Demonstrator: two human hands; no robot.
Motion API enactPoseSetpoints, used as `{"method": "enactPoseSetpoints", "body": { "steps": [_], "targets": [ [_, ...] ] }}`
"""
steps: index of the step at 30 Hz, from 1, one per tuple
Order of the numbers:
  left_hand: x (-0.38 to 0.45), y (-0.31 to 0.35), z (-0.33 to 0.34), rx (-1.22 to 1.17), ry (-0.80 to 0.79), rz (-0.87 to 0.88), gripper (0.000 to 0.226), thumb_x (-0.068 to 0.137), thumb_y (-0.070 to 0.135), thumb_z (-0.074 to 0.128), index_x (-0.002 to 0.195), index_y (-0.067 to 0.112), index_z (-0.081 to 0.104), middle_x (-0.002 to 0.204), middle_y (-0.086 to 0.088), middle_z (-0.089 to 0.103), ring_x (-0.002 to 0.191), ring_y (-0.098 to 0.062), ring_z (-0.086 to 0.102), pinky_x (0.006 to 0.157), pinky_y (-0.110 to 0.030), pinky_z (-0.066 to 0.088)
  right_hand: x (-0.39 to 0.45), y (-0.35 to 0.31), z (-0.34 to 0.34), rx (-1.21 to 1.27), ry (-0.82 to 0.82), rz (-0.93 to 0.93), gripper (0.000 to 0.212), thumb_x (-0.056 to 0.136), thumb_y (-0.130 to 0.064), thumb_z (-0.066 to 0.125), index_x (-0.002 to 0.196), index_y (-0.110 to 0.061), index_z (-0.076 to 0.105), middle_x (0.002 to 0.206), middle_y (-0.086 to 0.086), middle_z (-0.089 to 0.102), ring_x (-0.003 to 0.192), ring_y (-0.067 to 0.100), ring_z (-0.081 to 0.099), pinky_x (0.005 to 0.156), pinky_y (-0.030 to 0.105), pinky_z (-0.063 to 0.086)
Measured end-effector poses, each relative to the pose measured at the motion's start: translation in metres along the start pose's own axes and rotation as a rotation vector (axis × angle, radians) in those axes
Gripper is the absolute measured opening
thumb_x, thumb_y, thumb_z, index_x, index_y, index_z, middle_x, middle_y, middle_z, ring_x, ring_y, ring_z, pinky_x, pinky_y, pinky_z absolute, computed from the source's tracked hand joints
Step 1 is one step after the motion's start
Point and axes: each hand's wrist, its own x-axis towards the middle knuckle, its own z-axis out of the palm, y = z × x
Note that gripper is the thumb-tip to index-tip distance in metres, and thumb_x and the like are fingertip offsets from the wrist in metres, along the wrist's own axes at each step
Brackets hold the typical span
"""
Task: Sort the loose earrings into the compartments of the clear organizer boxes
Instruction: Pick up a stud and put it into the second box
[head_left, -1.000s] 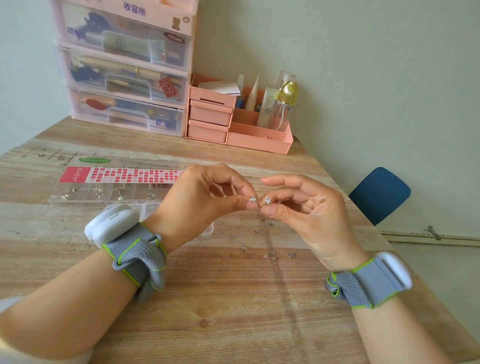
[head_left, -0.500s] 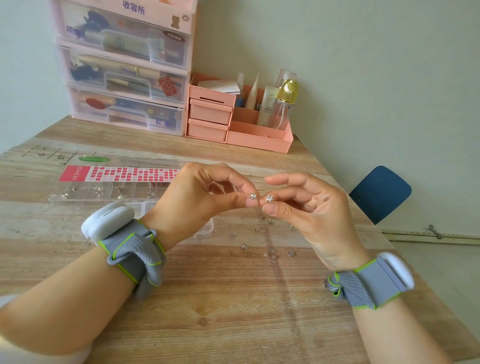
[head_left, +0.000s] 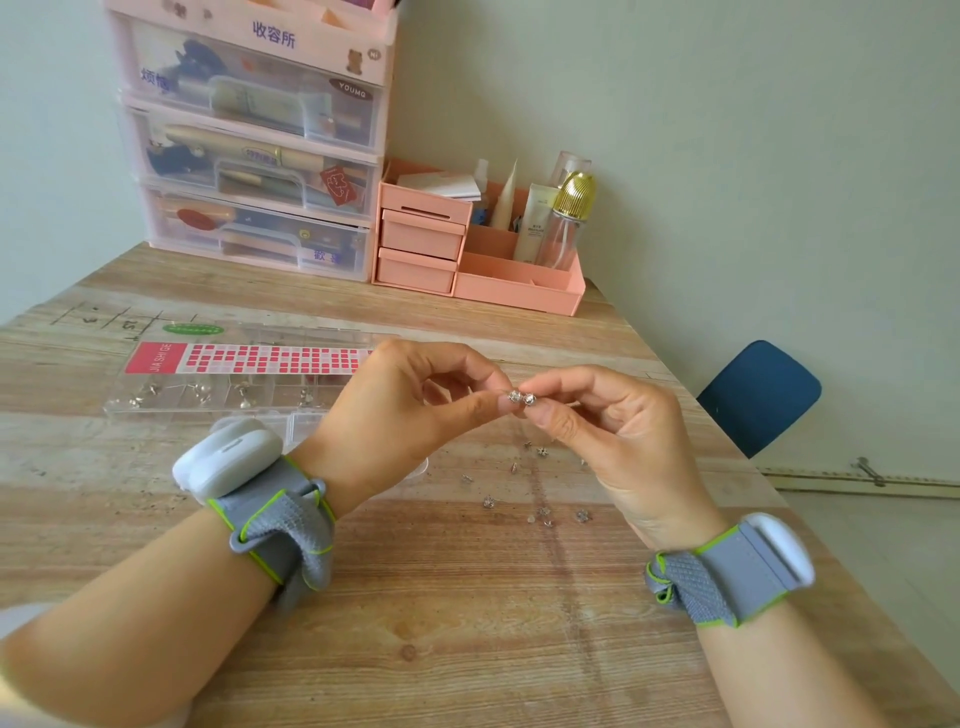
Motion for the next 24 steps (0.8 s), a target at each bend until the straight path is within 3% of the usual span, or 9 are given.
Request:
{"method": "enactPoseSetpoints", "body": {
  "steps": [5,10,13,19,24],
  "targets": [
    [0.0,-0.004,0.0,0.045,0.022,-0.05,0.003,0.074,0.022,0.07,0.074,0.02,0.071,0.073,0.003,0.071,0.066,-0.014,0.06,0.066,-0.026,0.049,0.002,0.001,0.007,0.015,-0.019,0.027,0.006,0.077,-0.019,0.067,0.082,-0.018,0.067,0.077,-0.002,0.071,0.072,0.005,0.065,0.065,0.014,0.047],
    [0.001,-0.003,0.0,0.053,0.034,-0.045,0.023,0.062,0.039,0.065,0.074,0.021,0.071,0.073,0.001,0.07,0.067,-0.015,0.062,0.066,-0.024,0.051,0.002,0.004,0.007,0.016,-0.026,0.045,0.003,0.076,-0.021,0.071,0.078,-0.021,0.069,0.077,-0.002,0.068,0.071,0.006,0.059,0.063,0.018,0.048],
    [0.001,-0.003,-0.001,0.057,0.021,-0.054,0.024,0.06,0.041,0.065,0.073,0.021,0.071,0.071,0.002,0.07,0.064,-0.007,0.061,0.064,-0.019,0.051,0.002,0.004,0.005,0.029,-0.035,0.053,0.006,0.073,-0.021,0.069,0.078,-0.018,0.069,0.077,-0.001,0.068,0.07,0.007,0.058,0.064,0.018,0.048],
    [0.002,-0.001,-0.006,0.038,-0.095,-0.082,0.021,0.056,0.037,0.067,0.069,0.021,0.07,0.065,0.011,0.068,0.06,0.0,0.06,0.062,-0.01,0.047,0.002,0.0,0.004,0.081,-0.14,0.068,0.005,0.07,-0.013,0.07,0.075,-0.013,0.067,0.069,-0.006,0.068,0.063,0.004,0.058,0.063,0.015,0.046],
    [0.002,0.001,-0.01,-0.041,-0.236,-0.119,0.022,0.055,0.029,0.071,0.069,0.013,0.071,0.067,0.004,0.07,0.064,-0.005,0.064,0.065,-0.013,0.05,0.002,0.001,0.003,0.141,-0.249,0.139,0.016,0.069,-0.007,0.071,0.066,-0.023,0.069,0.068,-0.009,0.062,0.068,0.007,0.052,0.067,0.017,0.043]
  ]
}}
